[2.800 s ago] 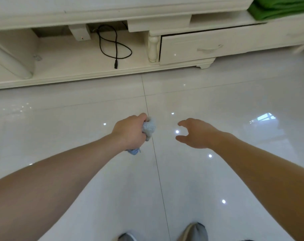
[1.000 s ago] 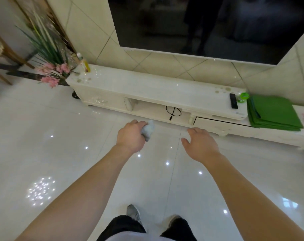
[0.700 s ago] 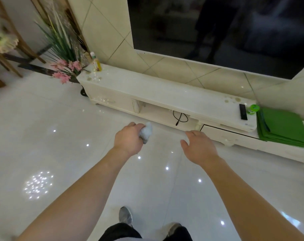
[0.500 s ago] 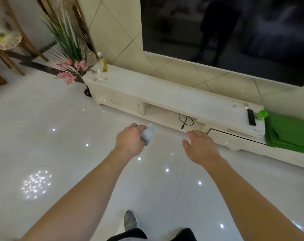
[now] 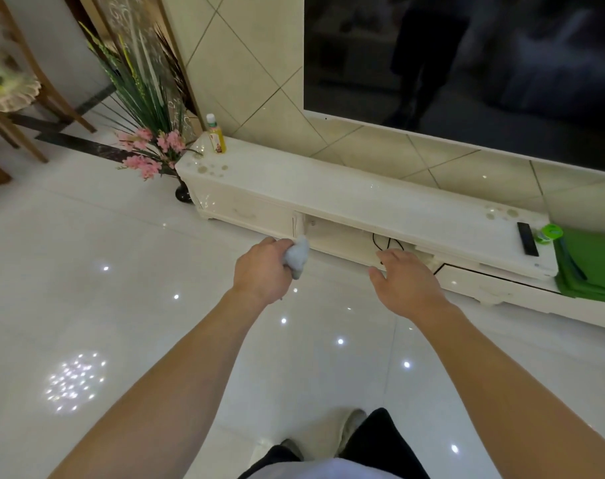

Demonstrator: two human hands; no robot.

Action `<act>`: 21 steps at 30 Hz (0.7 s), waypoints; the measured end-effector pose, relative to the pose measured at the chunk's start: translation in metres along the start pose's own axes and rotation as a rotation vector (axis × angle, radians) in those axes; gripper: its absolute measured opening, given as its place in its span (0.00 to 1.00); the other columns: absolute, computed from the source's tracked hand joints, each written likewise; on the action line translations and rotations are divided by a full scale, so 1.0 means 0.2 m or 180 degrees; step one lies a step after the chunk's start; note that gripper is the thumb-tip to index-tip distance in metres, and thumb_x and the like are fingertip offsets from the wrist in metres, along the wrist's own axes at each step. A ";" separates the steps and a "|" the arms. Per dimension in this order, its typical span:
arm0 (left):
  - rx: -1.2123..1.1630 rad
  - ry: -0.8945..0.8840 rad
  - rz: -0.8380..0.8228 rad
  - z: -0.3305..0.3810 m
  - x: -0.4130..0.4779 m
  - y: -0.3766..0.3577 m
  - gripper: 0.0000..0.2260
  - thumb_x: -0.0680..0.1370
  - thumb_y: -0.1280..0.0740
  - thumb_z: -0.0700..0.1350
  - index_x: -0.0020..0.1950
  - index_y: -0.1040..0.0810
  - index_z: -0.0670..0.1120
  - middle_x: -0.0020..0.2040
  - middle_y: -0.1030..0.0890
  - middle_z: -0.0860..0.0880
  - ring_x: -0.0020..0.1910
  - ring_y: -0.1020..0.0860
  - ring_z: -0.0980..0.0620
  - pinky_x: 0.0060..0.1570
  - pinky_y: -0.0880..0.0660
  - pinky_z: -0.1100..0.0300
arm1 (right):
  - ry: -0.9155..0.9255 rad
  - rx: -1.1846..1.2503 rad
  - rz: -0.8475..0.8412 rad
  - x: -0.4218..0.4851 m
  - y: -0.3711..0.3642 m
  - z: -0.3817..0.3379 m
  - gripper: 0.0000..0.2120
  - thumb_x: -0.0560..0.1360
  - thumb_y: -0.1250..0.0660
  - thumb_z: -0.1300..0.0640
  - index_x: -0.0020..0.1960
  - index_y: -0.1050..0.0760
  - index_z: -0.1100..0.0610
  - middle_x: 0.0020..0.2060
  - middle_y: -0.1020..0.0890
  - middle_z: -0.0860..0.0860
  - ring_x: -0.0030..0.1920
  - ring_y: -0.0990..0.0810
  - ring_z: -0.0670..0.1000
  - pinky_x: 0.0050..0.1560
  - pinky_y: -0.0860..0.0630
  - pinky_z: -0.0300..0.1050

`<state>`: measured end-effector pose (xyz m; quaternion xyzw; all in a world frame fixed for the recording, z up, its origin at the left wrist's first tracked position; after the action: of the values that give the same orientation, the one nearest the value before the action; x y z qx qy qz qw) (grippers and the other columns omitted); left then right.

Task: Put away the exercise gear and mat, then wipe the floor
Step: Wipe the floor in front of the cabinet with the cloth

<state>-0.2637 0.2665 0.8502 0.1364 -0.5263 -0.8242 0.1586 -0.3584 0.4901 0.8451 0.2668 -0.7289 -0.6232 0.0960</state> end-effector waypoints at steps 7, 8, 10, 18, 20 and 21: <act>0.0099 0.0136 0.0023 -0.03 0.27 0.02 0.14 0.74 0.38 0.42 0.57 0.23 0.55 0.48 0.25 0.52 0.43 0.21 0.47 0.41 0.22 0.53 | 0.0100 0.0163 0.0071 0.31 0.05 0.00 0.23 0.81 0.46 0.47 0.72 0.34 0.56 0.70 0.29 0.52 0.70 0.34 0.55 0.68 0.36 0.48; 0.0123 0.0181 0.0024 -0.04 0.31 0.02 0.14 0.74 0.38 0.42 0.57 0.23 0.55 0.48 0.25 0.52 0.43 0.21 0.48 0.41 0.23 0.54 | 0.0132 0.0159 0.0063 0.37 0.05 0.00 0.23 0.81 0.46 0.47 0.72 0.34 0.56 0.70 0.30 0.52 0.70 0.34 0.55 0.68 0.35 0.48; 0.0170 0.0260 0.0029 -0.07 0.38 0.04 0.13 0.74 0.38 0.42 0.56 0.23 0.55 0.48 0.25 0.52 0.43 0.22 0.48 0.40 0.24 0.55 | 0.0187 0.0166 0.0034 0.47 0.07 -0.01 0.23 0.81 0.46 0.47 0.72 0.34 0.55 0.70 0.30 0.52 0.70 0.34 0.55 0.67 0.35 0.48; 0.0202 0.0505 0.0192 -0.21 0.67 0.16 0.13 0.75 0.38 0.45 0.57 0.24 0.55 0.48 0.25 0.52 0.45 0.22 0.48 0.40 0.24 0.54 | 0.0538 0.0204 -0.0080 0.88 0.16 -0.13 0.24 0.82 0.46 0.48 0.73 0.35 0.58 0.71 0.30 0.54 0.70 0.35 0.55 0.69 0.38 0.46; 0.0187 0.0552 0.0215 -0.28 0.73 0.20 0.14 0.74 0.37 0.45 0.59 0.25 0.55 0.49 0.25 0.51 0.46 0.22 0.47 0.41 0.24 0.54 | 0.0611 0.0187 -0.0069 0.96 0.17 -0.20 0.23 0.82 0.46 0.49 0.73 0.34 0.59 0.70 0.29 0.55 0.70 0.34 0.56 0.69 0.38 0.46; 0.0181 0.0582 0.0235 -0.31 0.75 0.21 0.14 0.74 0.37 0.45 0.59 0.25 0.55 0.49 0.25 0.51 0.47 0.22 0.47 0.42 0.25 0.54 | 0.0656 0.0179 -0.0045 1.00 0.18 -0.24 0.22 0.82 0.45 0.50 0.72 0.33 0.59 0.69 0.28 0.55 0.69 0.33 0.56 0.68 0.37 0.46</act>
<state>-0.3713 0.1372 0.8548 0.1959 -0.5375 -0.7866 0.2323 -0.5138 0.3500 0.8509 0.3373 -0.7304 -0.5724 0.1585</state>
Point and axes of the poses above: each hand's wrist, its own x-axis towards the middle knuckle, its own y-axis out of the back of the hand, z = x × y, the point moved 10 cm from there along x, towards the middle knuckle
